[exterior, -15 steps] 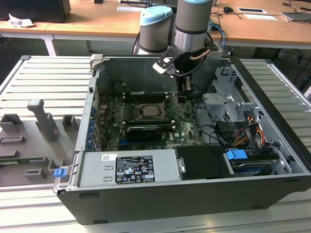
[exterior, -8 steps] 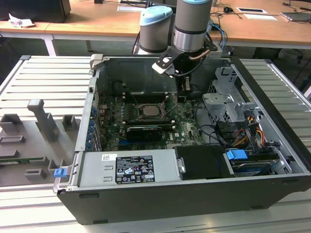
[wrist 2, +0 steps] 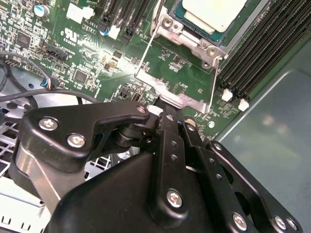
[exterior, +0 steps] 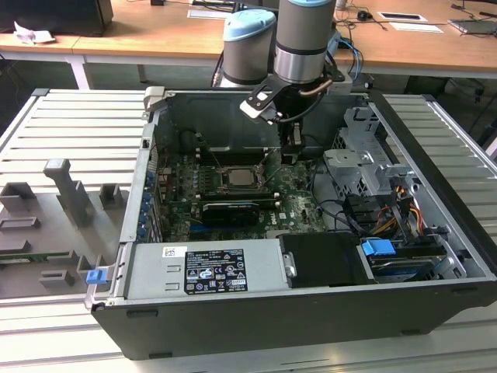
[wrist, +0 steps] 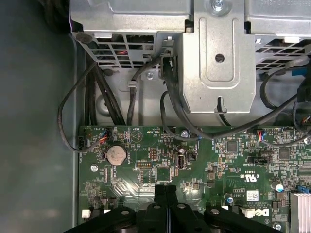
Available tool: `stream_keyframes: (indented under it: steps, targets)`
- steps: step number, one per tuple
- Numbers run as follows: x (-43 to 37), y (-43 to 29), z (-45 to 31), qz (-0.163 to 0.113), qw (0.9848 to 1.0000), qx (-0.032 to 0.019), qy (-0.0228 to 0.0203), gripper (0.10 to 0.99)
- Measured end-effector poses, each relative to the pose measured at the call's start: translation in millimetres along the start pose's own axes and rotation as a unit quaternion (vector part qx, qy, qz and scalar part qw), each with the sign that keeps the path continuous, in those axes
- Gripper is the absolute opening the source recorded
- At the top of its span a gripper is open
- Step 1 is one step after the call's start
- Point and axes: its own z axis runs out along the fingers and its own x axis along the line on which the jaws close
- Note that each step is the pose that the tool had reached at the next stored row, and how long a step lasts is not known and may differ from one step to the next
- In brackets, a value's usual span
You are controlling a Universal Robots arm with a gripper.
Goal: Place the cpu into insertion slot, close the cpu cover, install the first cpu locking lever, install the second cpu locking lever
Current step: 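Close the cpu cover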
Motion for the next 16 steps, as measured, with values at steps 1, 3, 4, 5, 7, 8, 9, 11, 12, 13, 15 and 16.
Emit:
stream_keyframes:
  steps: [1,3,4,5,7,8,9,11,12,13,15,16]
  targets:
    - [0.0,-0.4,0.0,0.0,1.0,0.0,0.0,0.106]
    - [0.0,-1.4,0.0,0.0,1.0,0.0,0.0,0.106]
    - [0.0,-2.5,-0.1,0.0,1.0,0.0001,-0.0001,0.106]
    - [0.0,-3.5,-0.1,0.0,1.0,0.0,-0.0001,0.106]
    - [0.0,-5.0,-0.2,0.0,1.0,0.0,0.0,0.106]
    - [0.0,-5.7,-0.2,0.0,1.0,0.0,0.0,0.106]
    - [0.0,-6.4,-0.2,0.0,1.0,0.0,-0.0001,0.106]
    - [0.0,-7.7,-0.3,0.0,1.0,0.0,0.0,0.106]
    - [0.0,-8.2,-0.3,0.0,1.0,0.0,-0.0001,0.106]
    - [0.0,-8.9,-0.3,0.0,1.0,0.0,0.0,0.106]
    - [0.0,-9.4,-0.4,0.0,1.0,0.0,0.0,0.106]
    - [0.0,-9.8,-0.4,0.0,1.0,0.0,0.0,0.106]
